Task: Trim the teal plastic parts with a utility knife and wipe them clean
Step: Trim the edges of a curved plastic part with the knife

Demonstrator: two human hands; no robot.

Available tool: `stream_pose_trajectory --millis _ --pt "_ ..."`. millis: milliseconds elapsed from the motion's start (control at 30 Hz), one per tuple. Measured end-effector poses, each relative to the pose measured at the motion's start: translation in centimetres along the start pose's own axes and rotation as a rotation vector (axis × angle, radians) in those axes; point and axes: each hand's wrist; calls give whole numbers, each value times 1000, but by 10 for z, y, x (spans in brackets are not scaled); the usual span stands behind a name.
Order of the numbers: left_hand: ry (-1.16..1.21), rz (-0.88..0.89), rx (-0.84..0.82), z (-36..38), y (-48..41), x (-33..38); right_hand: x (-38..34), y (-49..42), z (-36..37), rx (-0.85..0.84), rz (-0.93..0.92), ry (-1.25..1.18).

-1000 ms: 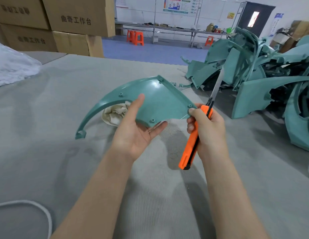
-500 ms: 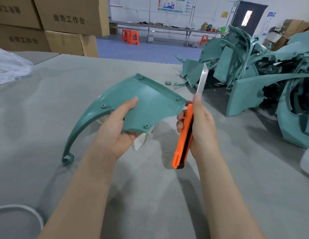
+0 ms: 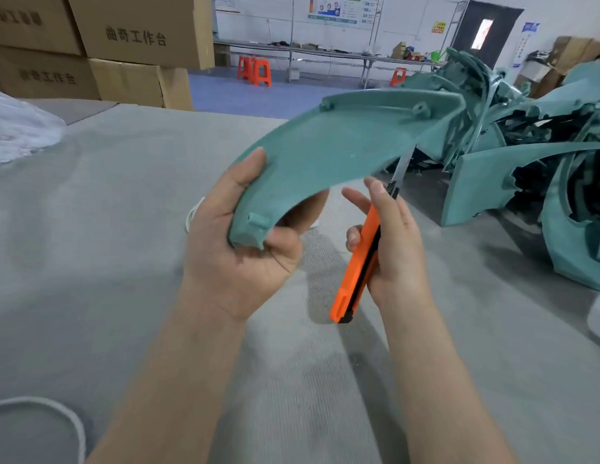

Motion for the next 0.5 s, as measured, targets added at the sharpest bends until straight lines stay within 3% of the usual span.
stream_pose_trajectory --millis 133,267,500 --pt "48 -118 38 6 -5 1 -3 3 0 -54 -252 -8" --pt "25 -186 140 5 -15 -4 -11 2 -4 -94 -389 -82" --pt "-27 -168 262 -14 -16 -7 -15 1 -9 -150 -391 19"
Point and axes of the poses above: each hand's wrist, its own y-axis away from the middle knuckle, its own z-axis out of the palm, x = y × z, and after that the axes turned 15 degrees about -z, right-handed
